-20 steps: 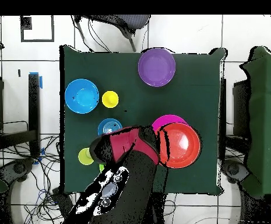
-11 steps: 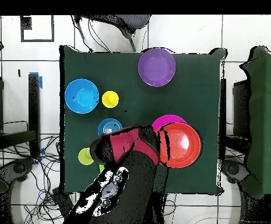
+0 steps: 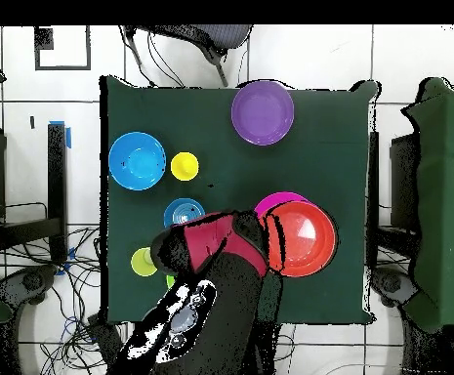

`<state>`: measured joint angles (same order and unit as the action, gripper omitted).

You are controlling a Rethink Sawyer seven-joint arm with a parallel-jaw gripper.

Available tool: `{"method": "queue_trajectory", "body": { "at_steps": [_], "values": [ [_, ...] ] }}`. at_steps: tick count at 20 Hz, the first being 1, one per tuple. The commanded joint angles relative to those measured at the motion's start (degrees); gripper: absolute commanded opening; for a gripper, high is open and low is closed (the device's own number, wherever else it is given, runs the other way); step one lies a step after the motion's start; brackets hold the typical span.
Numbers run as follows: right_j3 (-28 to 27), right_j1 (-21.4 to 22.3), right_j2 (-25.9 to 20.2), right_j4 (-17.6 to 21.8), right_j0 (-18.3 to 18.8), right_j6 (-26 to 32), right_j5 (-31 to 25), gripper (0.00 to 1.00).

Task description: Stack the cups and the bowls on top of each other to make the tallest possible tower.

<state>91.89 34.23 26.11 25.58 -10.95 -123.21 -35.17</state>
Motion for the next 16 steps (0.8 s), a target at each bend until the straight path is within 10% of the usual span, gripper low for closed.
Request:
{"method": "queue_trajectory", "body": {
  "at_steps": [1, 16],
  "values": [
    [-0.57, -0.71, -6.64, 1.66, 1.24, -0.92, 5.32, 0.00],
    [0.18, -0.66, -7.38, 1.19, 2.15, 1.42, 4.05, 0.00]
  ]
}}
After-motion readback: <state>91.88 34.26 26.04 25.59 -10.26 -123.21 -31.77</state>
